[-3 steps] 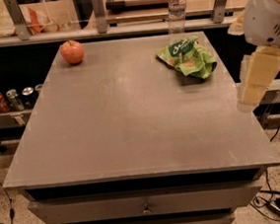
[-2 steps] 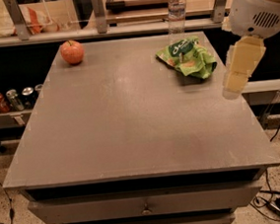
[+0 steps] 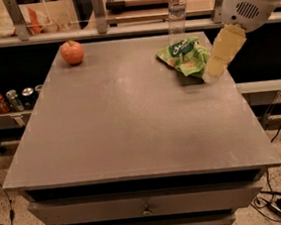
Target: Pick green rice chip bag
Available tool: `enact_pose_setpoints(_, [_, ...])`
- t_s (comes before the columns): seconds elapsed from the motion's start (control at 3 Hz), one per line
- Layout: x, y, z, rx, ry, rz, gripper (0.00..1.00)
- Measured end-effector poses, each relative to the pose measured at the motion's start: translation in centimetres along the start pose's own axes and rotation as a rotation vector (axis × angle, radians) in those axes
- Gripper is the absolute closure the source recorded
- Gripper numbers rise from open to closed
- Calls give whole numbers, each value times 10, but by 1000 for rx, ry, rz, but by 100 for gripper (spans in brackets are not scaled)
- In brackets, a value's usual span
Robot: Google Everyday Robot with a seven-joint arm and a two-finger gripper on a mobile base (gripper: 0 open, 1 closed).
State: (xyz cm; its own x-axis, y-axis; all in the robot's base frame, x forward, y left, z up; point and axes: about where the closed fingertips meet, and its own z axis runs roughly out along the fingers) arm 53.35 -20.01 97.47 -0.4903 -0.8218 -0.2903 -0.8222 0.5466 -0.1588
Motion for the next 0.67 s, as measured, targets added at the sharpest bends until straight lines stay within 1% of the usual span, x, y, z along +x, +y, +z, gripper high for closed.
enact_pose_setpoints(0.33, [0,0,0,1,-1,-1,0])
enact_pose_setpoints(0.67, [-8,-16,7,27,3,82,0])
